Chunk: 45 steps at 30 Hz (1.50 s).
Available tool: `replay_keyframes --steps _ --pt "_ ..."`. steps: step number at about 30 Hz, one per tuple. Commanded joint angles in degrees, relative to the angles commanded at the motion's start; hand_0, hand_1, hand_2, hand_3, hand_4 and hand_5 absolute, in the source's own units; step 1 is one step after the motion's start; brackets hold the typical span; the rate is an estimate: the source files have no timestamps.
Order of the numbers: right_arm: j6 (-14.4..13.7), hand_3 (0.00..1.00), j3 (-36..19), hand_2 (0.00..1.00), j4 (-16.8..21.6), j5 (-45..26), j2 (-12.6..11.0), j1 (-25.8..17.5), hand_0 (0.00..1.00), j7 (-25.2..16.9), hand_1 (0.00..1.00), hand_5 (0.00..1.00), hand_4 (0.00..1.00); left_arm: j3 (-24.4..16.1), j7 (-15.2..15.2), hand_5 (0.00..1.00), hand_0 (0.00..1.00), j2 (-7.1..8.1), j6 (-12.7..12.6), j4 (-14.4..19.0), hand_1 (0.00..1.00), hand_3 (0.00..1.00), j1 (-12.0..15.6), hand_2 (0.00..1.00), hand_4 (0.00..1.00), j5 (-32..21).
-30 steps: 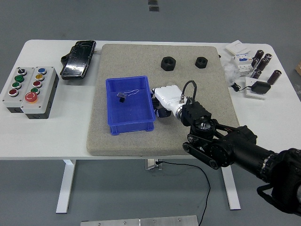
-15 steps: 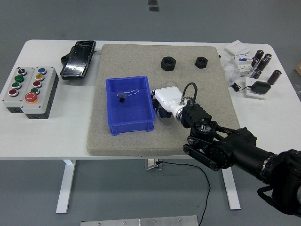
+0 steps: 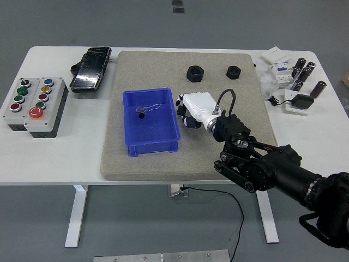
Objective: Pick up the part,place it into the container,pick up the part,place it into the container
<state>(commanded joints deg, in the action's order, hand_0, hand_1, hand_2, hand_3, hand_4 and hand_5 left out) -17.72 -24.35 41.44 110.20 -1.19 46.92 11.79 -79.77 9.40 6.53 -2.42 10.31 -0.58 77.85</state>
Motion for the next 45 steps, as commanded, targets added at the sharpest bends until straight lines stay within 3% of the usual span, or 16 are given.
replay_keyframes --steps 10,19,25,26,31,32,37,38,43,45 --pt "-0.08 0.686 -4.36 0.525 3.36 2.38 -1.40 -0.32 0.326 0.63 0.552 0.002 0.385 -0.07 0.10 0.315 0.675 -0.03 -0.01 0.00 0.669 0.624 0.17 0.595 0.722 0.01" --pt "0.16 0.686 -6.84 0.526 11.92 5.44 -2.65 -0.86 0.324 1.99 0.553 0.002 0.378 -0.16 0.10 0.317 0.675 -0.03 -0.03 0.00 0.668 0.624 0.29 0.595 0.723 0.06" --pt "1.19 0.686 -3.52 0.526 17.93 6.09 -2.72 -0.76 0.325 3.35 0.555 0.006 0.374 -0.14 0.09 0.320 0.675 -0.10 -0.01 0.00 0.669 0.625 0.23 0.596 0.724 0.03" --pt "1.48 0.681 -2.80 0.582 18.55 6.08 -2.61 -0.69 0.325 3.51 0.562 0.112 0.464 -0.17 0.08 0.323 0.675 -0.09 -0.02 0.00 0.670 0.626 0.22 0.596 0.725 0.05" --pt "3.23 0.681 -0.12 0.582 18.85 6.38 -1.77 -0.38 0.325 4.44 0.562 0.112 0.464 -0.15 0.06 0.323 0.675 -0.07 -0.04 0.00 0.670 0.626 0.21 0.596 0.725 0.00" --pt "3.48 0.731 0.22 0.793 18.73 6.43 -1.67 -0.35 0.418 4.57 0.704 0.214 0.627 -0.18 0.08 0.324 0.675 -0.07 -0.04 0.00 0.669 0.626 0.22 0.596 0.726 0.03" --pt "4.19 0.731 1.20 0.793 18.51 6.90 -1.17 -0.51 0.418 5.01 0.704 0.214 0.627 -0.30 0.17 0.324 0.675 -0.07 -0.04 0.00 0.669 0.626 0.32 0.596 0.726 0.20" --pt "4.32 0.829 1.12 0.843 18.58 6.90 -1.10 -0.51 0.446 5.09 0.753 0.220 0.670 -0.27 0.15 0.325 0.675 -0.08 -0.06 0.00 0.670 0.625 0.32 0.595 0.725 0.19" --pt "5.02 0.829 0.08 0.843 18.70 6.72 -1.04 -0.52 0.446 5.39 0.753 0.220 0.670 -0.59 0.10 0.325 0.675 -0.14 -0.17 0.00 0.670 0.625 0.22 0.595 0.725 0.84" --pt "4.89 0.833 -1.40 0.842 18.99 6.73 -1.33 -1.01 0.448 5.25 0.748 0.206 0.716 -0.67 0.05 0.322 0.675 -0.18 -0.21 0.00 0.671 0.625 0.18 0.595 0.723 0.97"
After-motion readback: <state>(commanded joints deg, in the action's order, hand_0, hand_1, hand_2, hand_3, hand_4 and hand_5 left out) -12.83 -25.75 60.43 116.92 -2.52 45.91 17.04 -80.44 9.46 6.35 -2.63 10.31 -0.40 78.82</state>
